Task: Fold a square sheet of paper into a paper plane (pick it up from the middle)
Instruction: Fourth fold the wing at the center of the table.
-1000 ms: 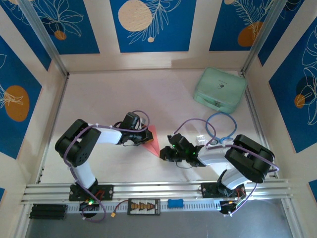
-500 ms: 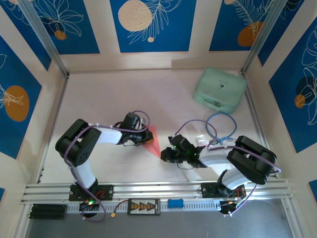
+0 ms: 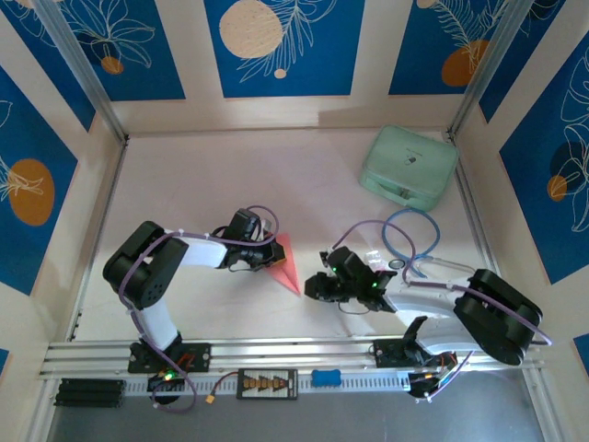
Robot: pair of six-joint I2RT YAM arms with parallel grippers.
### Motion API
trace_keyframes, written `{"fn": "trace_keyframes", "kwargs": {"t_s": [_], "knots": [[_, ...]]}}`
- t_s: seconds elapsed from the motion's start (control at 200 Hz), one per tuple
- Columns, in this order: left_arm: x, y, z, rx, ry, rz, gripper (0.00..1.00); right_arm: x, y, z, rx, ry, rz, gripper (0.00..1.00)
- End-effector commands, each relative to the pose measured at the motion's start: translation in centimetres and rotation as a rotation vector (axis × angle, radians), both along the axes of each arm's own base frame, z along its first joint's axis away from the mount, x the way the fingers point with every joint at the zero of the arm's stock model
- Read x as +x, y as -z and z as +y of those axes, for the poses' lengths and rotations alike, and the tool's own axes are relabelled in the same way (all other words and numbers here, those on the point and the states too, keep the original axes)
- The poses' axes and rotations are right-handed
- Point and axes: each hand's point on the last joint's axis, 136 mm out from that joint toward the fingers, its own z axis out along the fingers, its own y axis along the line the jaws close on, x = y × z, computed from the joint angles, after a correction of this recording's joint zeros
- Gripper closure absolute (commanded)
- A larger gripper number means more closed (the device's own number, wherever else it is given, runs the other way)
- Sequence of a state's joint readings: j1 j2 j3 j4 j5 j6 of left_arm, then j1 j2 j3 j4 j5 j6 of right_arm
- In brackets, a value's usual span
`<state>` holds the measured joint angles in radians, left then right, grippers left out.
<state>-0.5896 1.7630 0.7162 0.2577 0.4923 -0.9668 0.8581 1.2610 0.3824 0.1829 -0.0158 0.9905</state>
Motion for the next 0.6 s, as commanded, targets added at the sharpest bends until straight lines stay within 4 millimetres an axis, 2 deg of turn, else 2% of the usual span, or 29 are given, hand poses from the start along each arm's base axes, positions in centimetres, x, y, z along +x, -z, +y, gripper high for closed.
{"fn": "trace_keyframes", "kwargs": {"t_s": [0.0, 0.15, 0.35, 0.47, 0.595], "knots": [[-0.7, 1.9, 1.0, 0.063, -0.009, 0.03, 1.0, 0.9, -2.5, 1.8, 0.063, -0.074, -0.025, 0.9], [-0.7, 2.0, 1.0, 0.065, -0.009, 0.03, 1.0, 2.3, -2.3, 4.3, 0.079, -0.115, -0.01, 0.94], [-0.7, 2.0, 1.0, 0.062, -0.007, 0.033, 1.0, 3.5, -1.1, 6.6, 0.072, -0.133, 0.014, 0.96], [-0.7, 1.9, 0.9, 0.062, -0.006, 0.031, 1.0, 3.7, -0.2, 7.1, 0.025, -0.144, 0.029, 0.96], [-0.7, 1.9, 1.0, 0.062, -0.007, 0.031, 1.0, 3.7, 0.8, 6.7, -0.026, -0.128, 0.047, 0.96]]}}
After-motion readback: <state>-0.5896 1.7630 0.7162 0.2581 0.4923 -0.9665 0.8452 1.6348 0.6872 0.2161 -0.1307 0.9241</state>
